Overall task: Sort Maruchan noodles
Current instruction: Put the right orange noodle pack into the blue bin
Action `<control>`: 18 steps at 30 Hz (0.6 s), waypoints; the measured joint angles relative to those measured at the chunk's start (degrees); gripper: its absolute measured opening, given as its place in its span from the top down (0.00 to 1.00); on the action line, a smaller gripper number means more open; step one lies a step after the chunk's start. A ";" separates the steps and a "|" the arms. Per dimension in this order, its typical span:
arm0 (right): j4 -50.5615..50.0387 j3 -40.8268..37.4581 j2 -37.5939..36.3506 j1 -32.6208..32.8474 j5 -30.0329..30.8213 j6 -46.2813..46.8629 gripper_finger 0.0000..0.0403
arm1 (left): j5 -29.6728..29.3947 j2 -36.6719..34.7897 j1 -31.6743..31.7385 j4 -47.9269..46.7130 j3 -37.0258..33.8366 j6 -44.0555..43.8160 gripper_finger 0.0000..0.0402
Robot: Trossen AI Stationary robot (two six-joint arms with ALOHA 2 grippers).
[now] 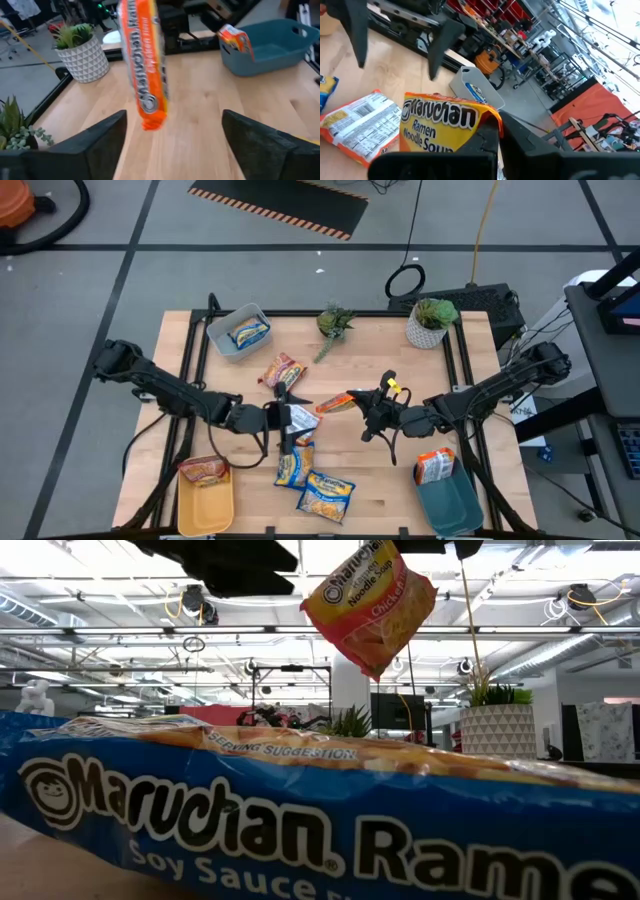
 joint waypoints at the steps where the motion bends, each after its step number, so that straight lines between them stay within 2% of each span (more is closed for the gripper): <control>1: 0.01 0.00 0.00 0.00 0.00 0.02 1.00 | -0.03 0.21 0.30 0.55 0.00 -0.26 0.13; 7: 0.05 0.00 0.00 0.00 -0.13 0.04 1.00 | -0.15 1.97 1.35 4.23 0.02 -1.34 0.01; 18: 0.75 0.00 0.00 0.00 -0.35 1.45 1.00 | -0.10 6.43 3.54 10.22 0.04 -2.16 0.01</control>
